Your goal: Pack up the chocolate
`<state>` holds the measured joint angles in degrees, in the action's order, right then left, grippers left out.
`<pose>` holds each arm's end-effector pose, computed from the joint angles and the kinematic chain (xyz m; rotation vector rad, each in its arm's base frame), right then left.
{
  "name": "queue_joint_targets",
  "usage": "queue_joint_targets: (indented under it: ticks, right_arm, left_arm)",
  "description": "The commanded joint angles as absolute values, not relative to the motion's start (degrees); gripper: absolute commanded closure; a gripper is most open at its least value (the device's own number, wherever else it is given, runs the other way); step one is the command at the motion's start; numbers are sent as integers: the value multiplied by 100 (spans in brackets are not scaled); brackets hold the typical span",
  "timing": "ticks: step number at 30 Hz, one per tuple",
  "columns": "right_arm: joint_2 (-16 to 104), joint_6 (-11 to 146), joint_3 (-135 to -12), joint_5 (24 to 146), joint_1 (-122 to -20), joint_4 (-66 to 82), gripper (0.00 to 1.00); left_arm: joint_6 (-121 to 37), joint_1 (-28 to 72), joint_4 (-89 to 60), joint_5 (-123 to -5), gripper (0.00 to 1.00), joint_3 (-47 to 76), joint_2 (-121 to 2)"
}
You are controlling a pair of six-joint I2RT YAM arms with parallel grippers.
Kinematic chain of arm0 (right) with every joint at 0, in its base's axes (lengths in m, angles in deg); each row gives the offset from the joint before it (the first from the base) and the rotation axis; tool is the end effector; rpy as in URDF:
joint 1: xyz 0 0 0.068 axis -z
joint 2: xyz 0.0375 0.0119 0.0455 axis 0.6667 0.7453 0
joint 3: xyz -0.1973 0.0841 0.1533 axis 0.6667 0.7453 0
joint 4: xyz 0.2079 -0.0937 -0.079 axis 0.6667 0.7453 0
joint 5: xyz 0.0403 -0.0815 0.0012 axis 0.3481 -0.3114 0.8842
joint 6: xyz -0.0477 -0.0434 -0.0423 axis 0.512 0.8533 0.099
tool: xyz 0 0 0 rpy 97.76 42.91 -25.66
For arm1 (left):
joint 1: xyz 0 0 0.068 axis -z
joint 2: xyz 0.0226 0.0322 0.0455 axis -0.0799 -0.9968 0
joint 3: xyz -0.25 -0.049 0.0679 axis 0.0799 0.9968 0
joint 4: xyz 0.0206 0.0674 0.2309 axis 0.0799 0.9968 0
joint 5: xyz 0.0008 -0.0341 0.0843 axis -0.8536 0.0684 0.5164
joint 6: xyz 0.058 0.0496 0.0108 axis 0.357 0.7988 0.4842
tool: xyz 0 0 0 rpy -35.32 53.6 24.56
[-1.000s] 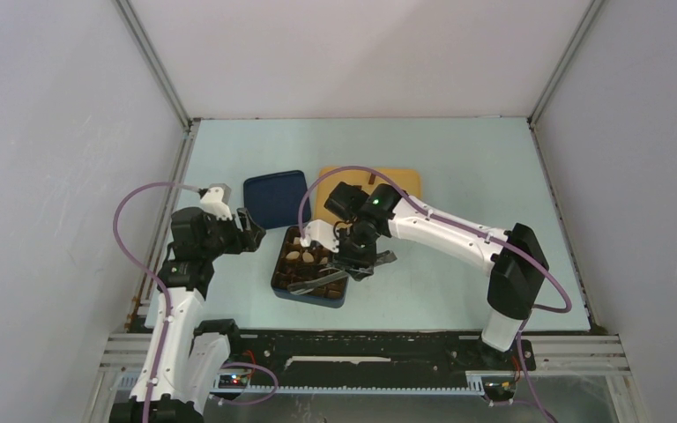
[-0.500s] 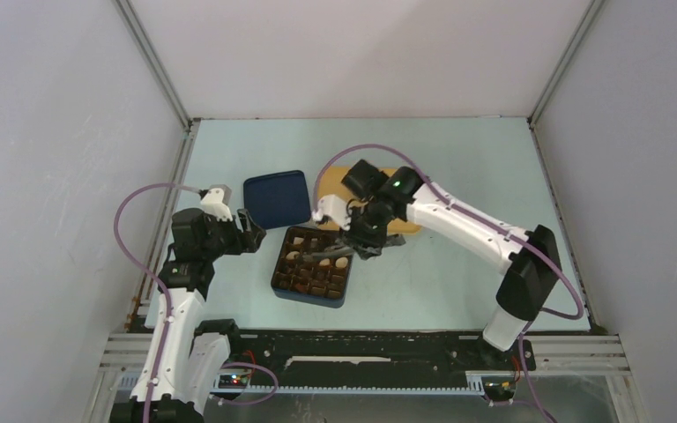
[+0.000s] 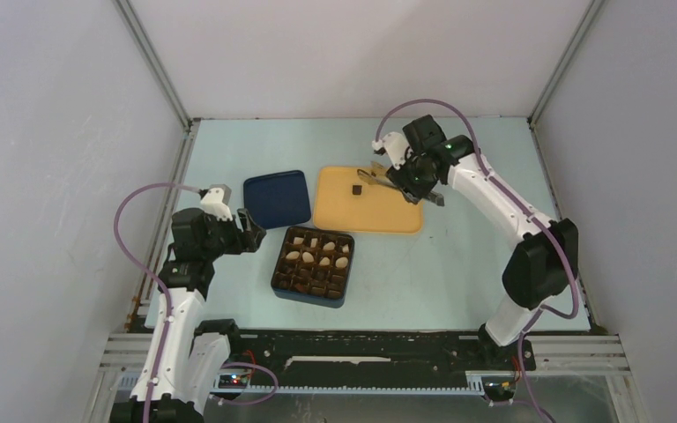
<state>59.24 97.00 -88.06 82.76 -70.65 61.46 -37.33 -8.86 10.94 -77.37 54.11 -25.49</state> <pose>0.2996 0.1714 0.2807 -1.1730 2.3516 0.1506 0.1738 -0.0114 0.2364 0.0260 2.1078 -0.4272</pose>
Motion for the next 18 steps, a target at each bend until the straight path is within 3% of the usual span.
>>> queue_joint_targets:
  ticks: [1,18]
  right_arm:
    - [6257,9327,-8867,8028,-6700,5765,55]
    - [7613,8520,-9932,8795,-6211,6165,53]
  left_arm:
    - [-3769,-959,945,-7868,28,5496,-2507]
    - [-3769,-959,924,-7877,28,5496,-2521]
